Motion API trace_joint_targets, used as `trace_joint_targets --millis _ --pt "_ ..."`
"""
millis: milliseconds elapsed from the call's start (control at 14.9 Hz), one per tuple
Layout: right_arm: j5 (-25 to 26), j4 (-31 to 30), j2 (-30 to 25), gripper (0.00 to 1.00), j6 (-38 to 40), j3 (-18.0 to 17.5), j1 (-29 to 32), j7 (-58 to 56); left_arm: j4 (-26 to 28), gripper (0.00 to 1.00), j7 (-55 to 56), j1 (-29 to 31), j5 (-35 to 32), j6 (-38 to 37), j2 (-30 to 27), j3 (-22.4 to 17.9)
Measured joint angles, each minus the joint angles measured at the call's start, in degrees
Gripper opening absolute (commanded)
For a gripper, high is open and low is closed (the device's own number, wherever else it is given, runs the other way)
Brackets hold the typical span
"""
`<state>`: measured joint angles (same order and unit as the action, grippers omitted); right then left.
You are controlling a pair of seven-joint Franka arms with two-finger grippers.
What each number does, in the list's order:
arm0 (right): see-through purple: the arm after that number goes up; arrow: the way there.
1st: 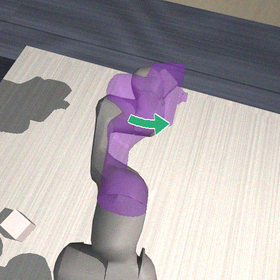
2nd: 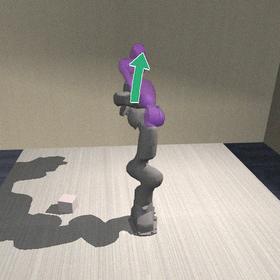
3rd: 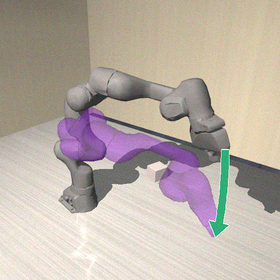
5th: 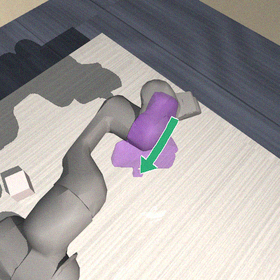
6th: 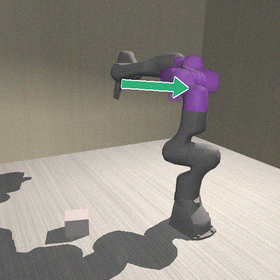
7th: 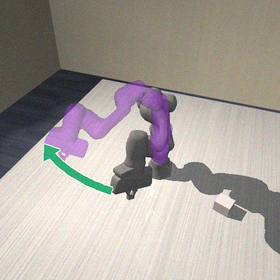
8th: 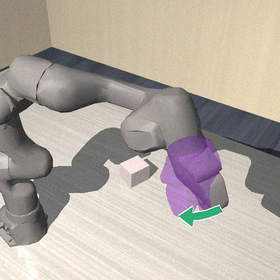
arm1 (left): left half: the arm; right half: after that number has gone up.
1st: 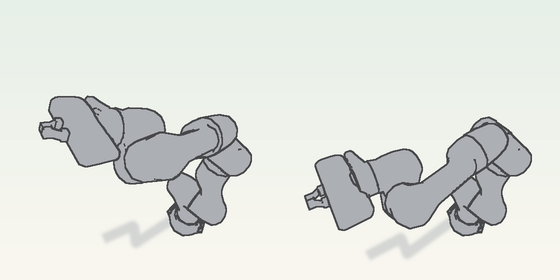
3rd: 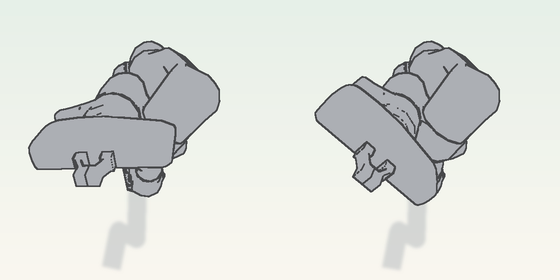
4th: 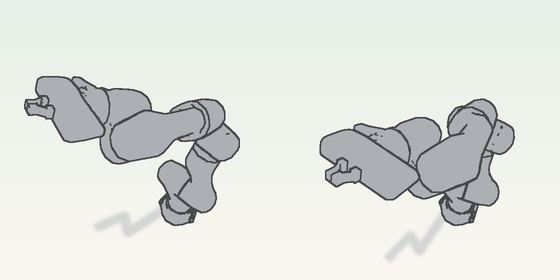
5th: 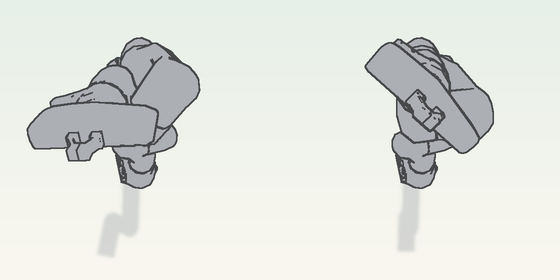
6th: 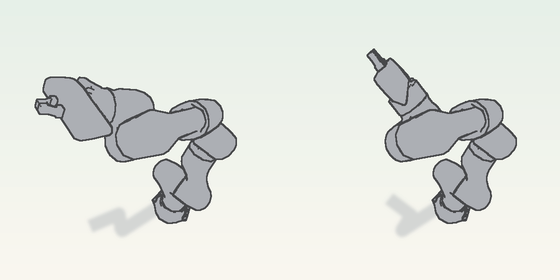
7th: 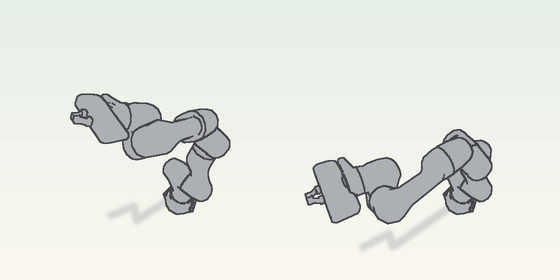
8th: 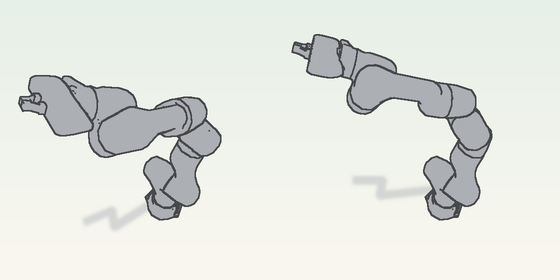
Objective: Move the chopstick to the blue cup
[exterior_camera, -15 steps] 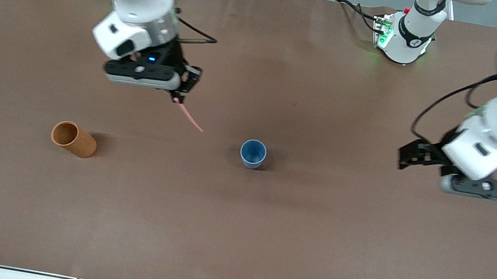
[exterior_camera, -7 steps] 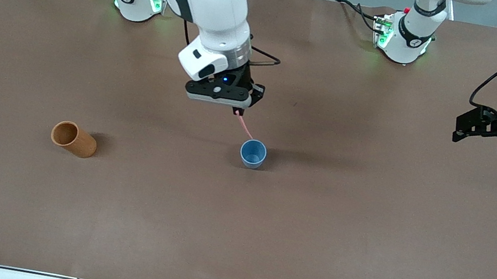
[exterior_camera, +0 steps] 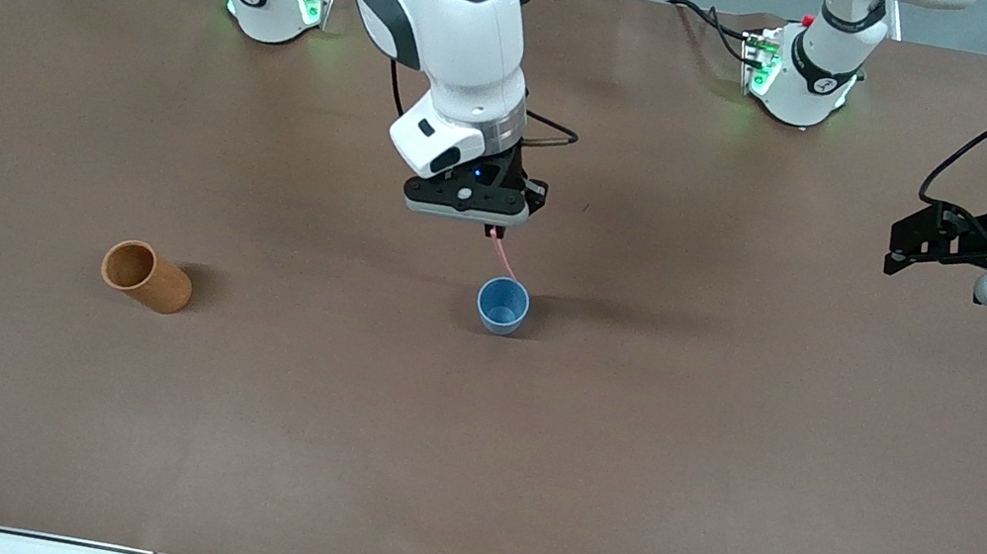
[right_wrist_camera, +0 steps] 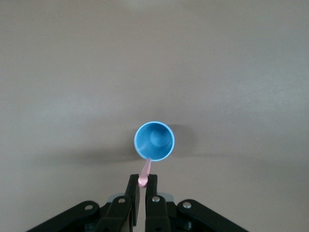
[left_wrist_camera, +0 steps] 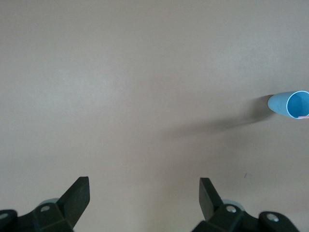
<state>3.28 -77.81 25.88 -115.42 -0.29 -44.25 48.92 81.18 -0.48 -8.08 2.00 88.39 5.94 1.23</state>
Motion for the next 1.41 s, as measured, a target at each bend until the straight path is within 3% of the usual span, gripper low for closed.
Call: trace_joint_targets --millis 403,604,738,872,940,1208,1409 --pt "4.13 -0.05 5.28 0.08 -8.57 0.1 -1.36 0.15 0.03 1.0 0.0 0.34 0.0 -0.04 0.01 0.0" --pt "5.22 -0.08 6.42 0.23 -8.96 0.25 -1.36 0.15 0.02 1.0 0.0 0.63 0.0 -1.35 -0.73 0.0" --pt "5.36 -0.11 6.43 0.43 -8.95 0.27 -1.37 0.15 0.05 1.0 0.0 0.85 0.0 -1.78 -1.52 -0.01" --pt "5.41 -0.07 6.4 0.85 -8.96 0.53 -1.36 0.15 0.06 1.0 0.0 1.23 0.0 -1.8 -1.79 -0.05" --pt "5.45 0.03 6.26 0.98 -8.96 0.82 -1.28 0.13 0.07 1.0 0.0 1.65 0.0 -1.8 -1.8 -0.06" --pt "5.51 0.76 3.5 1.0 -8.07 1.69 1.34 0.11 0.22 1.0 -0.41 3.69 0.0 -1.78 -1.79 -0.07" --pt "5.5 1.02 -1.66 1.0 -1.37 1.75 5.52 -0.02 0.29 1.0 -0.43 3.71 0.0 -1.78 -1.79 0.05"
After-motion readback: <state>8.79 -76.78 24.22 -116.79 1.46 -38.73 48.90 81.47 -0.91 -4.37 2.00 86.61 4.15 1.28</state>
